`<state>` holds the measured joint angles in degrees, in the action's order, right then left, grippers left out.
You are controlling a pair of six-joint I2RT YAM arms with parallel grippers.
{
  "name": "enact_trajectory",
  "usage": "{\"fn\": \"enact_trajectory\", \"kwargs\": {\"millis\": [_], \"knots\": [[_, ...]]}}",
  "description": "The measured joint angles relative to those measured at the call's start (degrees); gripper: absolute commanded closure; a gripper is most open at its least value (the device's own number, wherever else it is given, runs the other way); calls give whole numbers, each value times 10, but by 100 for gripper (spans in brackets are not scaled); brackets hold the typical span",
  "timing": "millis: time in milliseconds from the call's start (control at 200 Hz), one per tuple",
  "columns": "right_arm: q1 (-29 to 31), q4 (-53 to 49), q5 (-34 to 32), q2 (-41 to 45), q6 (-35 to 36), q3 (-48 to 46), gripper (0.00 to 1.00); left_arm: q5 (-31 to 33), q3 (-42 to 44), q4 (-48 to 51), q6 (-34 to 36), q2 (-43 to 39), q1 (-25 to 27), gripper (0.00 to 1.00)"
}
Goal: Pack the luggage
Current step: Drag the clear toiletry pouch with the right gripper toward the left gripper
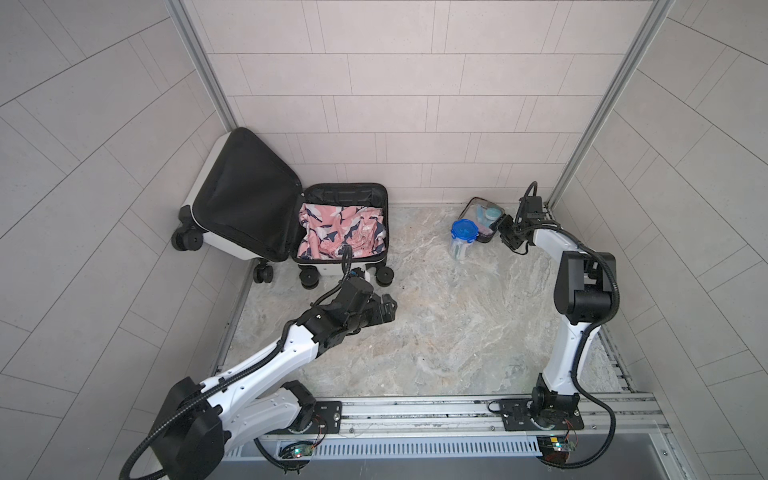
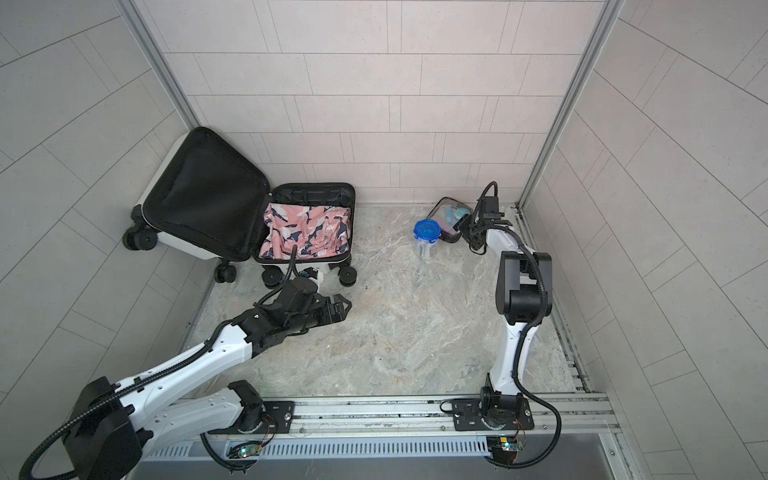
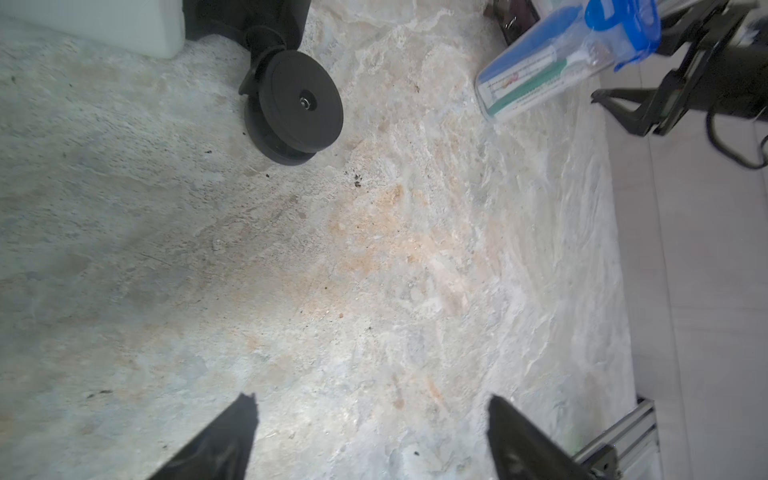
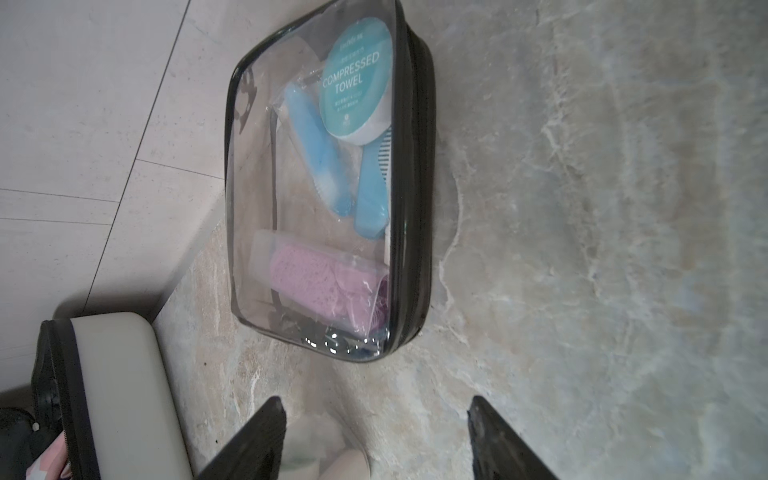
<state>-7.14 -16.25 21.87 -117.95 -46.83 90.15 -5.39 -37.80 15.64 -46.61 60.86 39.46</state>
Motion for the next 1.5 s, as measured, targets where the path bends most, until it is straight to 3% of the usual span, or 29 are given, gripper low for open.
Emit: {"fn": "enact_trajectory", "kwargs": {"millis": [370,560,986,1271,1501], "knots": [[0,37,10,-74,-28,42,38,30,0,-22,5,0,0,0],[0,65,10,-94,-47,45,48,40,0,-21,6,-11,0,0],[-9,188,17,-101,-111,2,100,56,3,-18,6,-35,0,0],[-57,214,7,-10,-115,-132,100,62,6,-16,6,-50,0,1],[-107,142,-31,127,-81,-254,100,67,6,-16,6,-54,0,3]]}}
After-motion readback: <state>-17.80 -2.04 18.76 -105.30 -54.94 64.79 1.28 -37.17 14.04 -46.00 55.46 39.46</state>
